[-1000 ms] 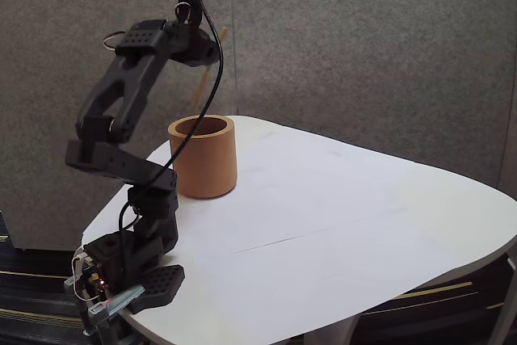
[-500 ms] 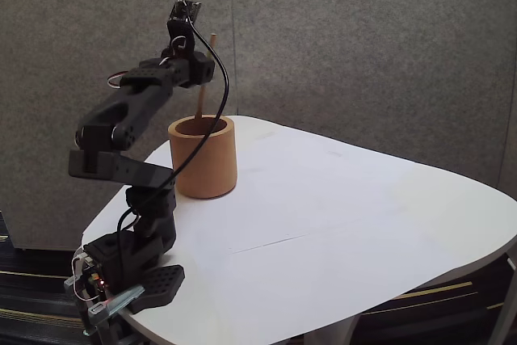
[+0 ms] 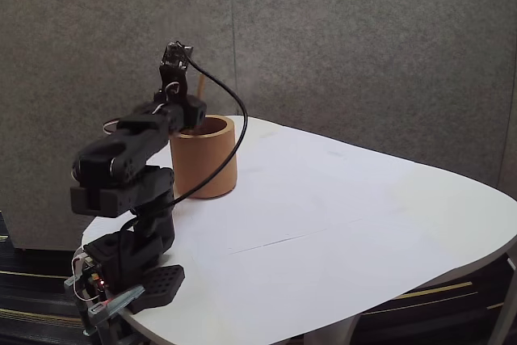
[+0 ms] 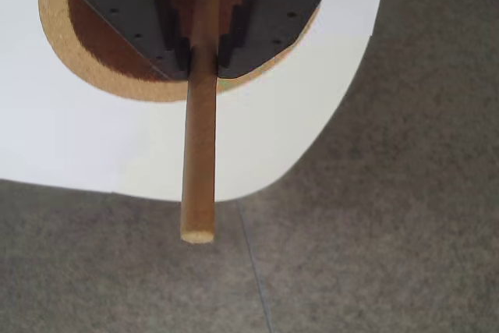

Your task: Grab the pen and put it in the pen holder.

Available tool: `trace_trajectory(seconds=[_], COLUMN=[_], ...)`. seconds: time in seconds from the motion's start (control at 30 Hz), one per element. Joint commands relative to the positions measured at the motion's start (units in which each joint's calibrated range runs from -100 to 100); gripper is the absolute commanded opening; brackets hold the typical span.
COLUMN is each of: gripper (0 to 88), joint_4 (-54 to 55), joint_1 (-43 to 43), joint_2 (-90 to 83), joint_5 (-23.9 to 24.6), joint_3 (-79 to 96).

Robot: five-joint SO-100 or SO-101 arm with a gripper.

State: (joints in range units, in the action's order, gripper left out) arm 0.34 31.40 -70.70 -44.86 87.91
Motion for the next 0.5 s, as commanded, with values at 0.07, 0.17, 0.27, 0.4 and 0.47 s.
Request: trace_trajectory(seconds=[0.07,0.17,0.27,0.4,0.47], gripper=[0.6,0.6,0.6,0.6,0.6], joint_4=[-3.2,-5.2,-5.8,-5.8,-5.8], joint_1=[-0.3,-0.6,-0.5,-0.3,-0.3], joint_2=[-7.0,-7.9,-7.9,-7.9,-7.9], joint_5=[0.2,0.2,0.2,0.1,0.0], joint_3=[3.3,3.7,3.7,3.8,3.8])
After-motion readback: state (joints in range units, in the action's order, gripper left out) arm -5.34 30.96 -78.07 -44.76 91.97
